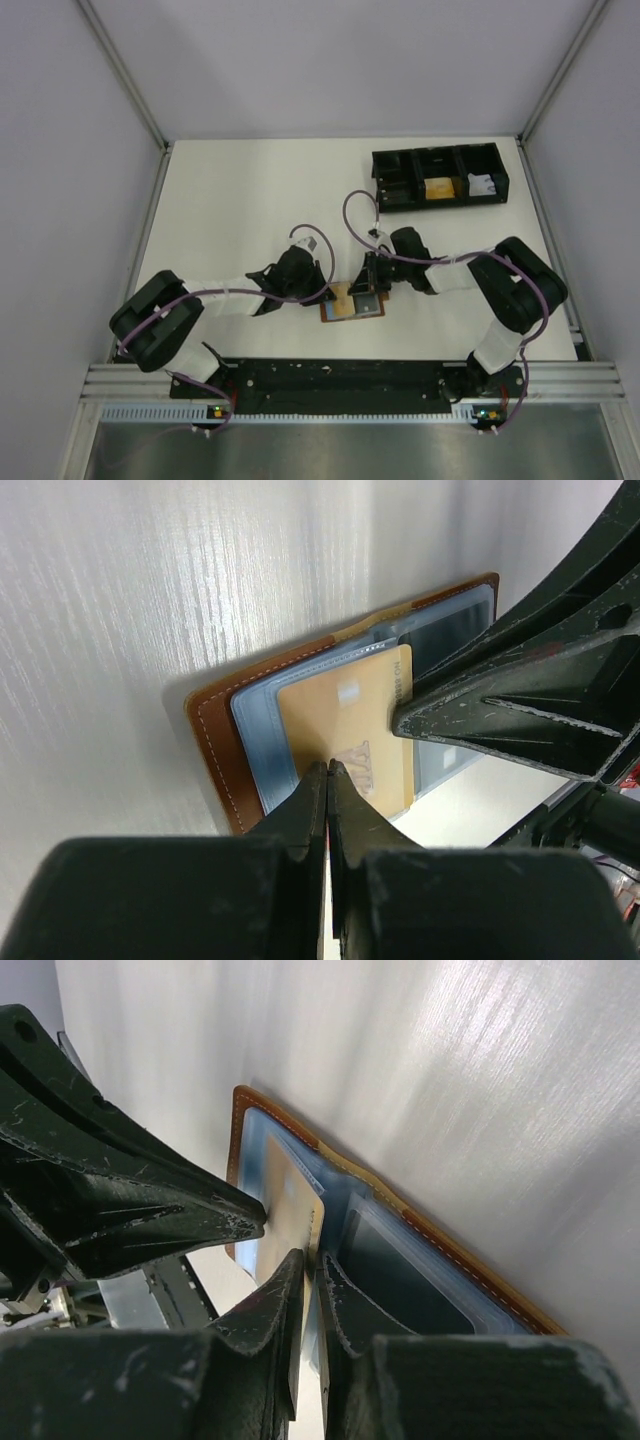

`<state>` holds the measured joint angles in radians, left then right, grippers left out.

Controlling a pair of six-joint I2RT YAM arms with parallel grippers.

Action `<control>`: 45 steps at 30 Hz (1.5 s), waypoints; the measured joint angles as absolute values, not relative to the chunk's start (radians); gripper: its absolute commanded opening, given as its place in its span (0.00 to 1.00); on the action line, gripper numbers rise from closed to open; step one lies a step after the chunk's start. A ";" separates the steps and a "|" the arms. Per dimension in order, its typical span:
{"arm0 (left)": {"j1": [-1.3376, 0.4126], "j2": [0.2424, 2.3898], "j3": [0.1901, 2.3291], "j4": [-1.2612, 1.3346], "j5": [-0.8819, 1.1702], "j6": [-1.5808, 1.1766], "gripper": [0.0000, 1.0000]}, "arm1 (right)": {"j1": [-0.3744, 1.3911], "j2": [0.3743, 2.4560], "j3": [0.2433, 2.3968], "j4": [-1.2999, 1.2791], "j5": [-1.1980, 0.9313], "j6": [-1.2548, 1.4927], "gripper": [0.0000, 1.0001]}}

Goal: Take the credit cards out of the card holder
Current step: Remove the credit card from the card holder.

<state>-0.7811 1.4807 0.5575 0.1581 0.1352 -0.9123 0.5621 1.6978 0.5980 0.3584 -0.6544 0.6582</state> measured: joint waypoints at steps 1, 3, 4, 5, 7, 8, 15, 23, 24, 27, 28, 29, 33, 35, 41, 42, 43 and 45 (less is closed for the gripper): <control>-0.781 1.484 0.558 0.162 0.135 -0.917 0.00 | 0.560 1.698 0.598 0.362 -0.657 0.659 0.11; -0.781 1.488 0.558 0.167 0.134 -0.925 0.00 | 0.557 1.699 0.597 0.372 -0.660 0.663 0.11; -0.781 1.491 0.558 0.170 0.134 -0.930 0.00 | 0.555 1.701 0.597 0.376 -0.661 0.665 0.11; -0.781 1.492 0.558 0.172 0.134 -0.935 0.00 | 0.553 1.703 0.596 0.382 -0.664 0.667 0.11; -0.781 1.496 0.558 0.175 0.134 -0.943 0.00 | 0.548 1.712 0.593 0.400 -0.673 0.676 0.11; -0.781 1.496 0.558 0.175 0.134 -0.945 0.00 | 0.544 1.715 0.586 0.417 -0.679 0.683 0.10; -0.779 1.499 0.557 0.179 0.130 -0.955 0.00 | 0.521 1.748 0.555 0.514 -0.730 0.724 0.06; -0.767 1.500 0.548 0.191 0.137 -0.969 0.00 | 0.512 1.754 0.539 0.562 -0.752 0.743 0.10; -0.765 1.500 0.548 0.192 0.138 -0.970 0.00 | 0.511 1.755 0.537 0.567 -0.754 0.745 0.10; -0.762 1.500 0.546 0.195 0.139 -0.970 0.00 | 0.508 1.756 0.535 0.578 -0.764 0.748 0.10; -0.761 1.500 0.546 0.195 0.138 -0.970 0.00 | 0.507 1.756 0.533 0.585 -0.767 0.750 0.09; -0.760 1.501 0.546 0.195 0.139 -0.970 0.00 | 0.506 1.757 0.530 0.590 -0.768 0.752 0.08; -0.759 1.501 0.546 0.196 0.138 -0.971 0.00 | 0.501 1.763 0.529 0.603 -0.778 0.761 0.00; -0.759 1.502 0.545 0.196 0.138 -0.970 0.00 | 0.496 1.763 0.522 0.612 -0.783 0.765 0.00; -0.755 1.510 0.542 0.209 0.141 -0.971 0.00 | 0.474 1.763 0.515 0.628 -0.809 0.772 0.00; -0.755 1.512 0.542 0.211 0.142 -0.971 0.00 | 0.469 1.763 0.514 0.629 -0.812 0.772 0.00; -0.755 1.515 0.542 0.215 0.142 -0.971 0.00 | 0.464 1.763 0.511 0.631 -0.815 0.772 0.00; -0.755 1.517 0.542 0.218 0.143 -0.971 0.00 | 0.456 1.763 0.510 0.625 -0.818 0.769 0.00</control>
